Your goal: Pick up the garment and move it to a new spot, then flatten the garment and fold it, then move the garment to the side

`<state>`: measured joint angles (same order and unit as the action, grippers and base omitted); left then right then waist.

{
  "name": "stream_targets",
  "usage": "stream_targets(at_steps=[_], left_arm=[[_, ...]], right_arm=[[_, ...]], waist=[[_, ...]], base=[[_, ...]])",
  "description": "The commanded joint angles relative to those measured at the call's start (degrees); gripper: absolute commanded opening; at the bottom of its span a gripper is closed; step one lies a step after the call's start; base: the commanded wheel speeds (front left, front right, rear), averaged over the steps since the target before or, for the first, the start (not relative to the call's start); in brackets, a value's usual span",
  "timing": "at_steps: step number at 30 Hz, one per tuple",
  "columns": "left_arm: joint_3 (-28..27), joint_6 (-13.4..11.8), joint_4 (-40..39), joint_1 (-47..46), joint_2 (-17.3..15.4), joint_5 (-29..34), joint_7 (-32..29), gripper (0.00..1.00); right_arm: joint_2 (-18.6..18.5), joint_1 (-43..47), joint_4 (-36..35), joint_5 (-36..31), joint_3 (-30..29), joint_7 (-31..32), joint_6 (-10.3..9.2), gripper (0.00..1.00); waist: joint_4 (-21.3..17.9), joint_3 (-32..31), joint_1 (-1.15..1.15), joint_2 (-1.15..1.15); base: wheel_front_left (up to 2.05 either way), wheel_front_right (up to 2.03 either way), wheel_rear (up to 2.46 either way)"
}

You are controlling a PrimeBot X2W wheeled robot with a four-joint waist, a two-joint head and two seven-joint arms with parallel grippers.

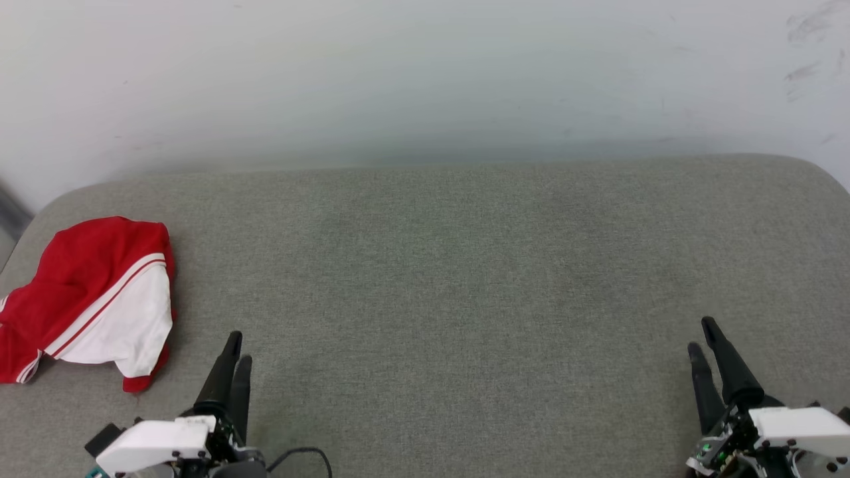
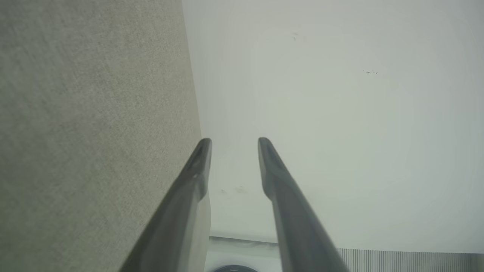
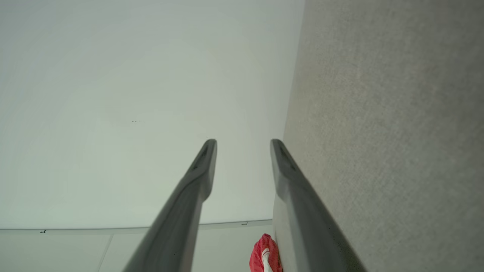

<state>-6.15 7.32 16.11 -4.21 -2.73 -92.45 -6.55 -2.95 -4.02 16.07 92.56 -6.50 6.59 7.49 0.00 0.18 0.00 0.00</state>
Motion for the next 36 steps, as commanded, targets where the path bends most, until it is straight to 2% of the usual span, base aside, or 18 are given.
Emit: stream_targets(at_steps=[1,10,20,29,36], left_arm=[[0.0,0.0,-0.2,0.0,0.0,0.1,0.2,1.00],[-0.1,0.0,-2.5,1.8,0.0,2.3,2.8,1.00],[-3.0,0.0,-3.5,3.1,-0.1,6.7,5.4,1.00],[-7.4,0.1,-5.0,3.4,-0.1,13.5,7.6,1.00],[-9.3,0.1,-9.0,3.3,-0.1,21.8,9.1,1.00]], right_arm=[[0.0,0.0,-0.2,-0.1,0.1,-0.2,0.00,1.00],[0.0,0.7,-1.8,-1.9,2.5,-2.8,0.00,1.00],[0.0,1.3,-2.3,-7.3,2.9,-5.5,0.00,1.00],[0.0,0.8,-4.1,-20.9,1.6,-7.6,0.00,1.00],[0.0,0.2,-6.9,-34.4,2.6,-9.1,0.00,1.00]], waist=[[0.0,0.0,0.00,0.00],[-0.1,-0.1,0.00,0.00],[-0.2,-0.3,0.00,0.00],[-0.4,-0.3,0.00,0.00],[-0.6,-0.2,0.00,0.00]], base=[[0.00,0.00,0.00],[0.00,0.00,0.00],[0.00,0.00,0.00],[0.00,0.00,0.00],[0.00,0.00,0.00]])
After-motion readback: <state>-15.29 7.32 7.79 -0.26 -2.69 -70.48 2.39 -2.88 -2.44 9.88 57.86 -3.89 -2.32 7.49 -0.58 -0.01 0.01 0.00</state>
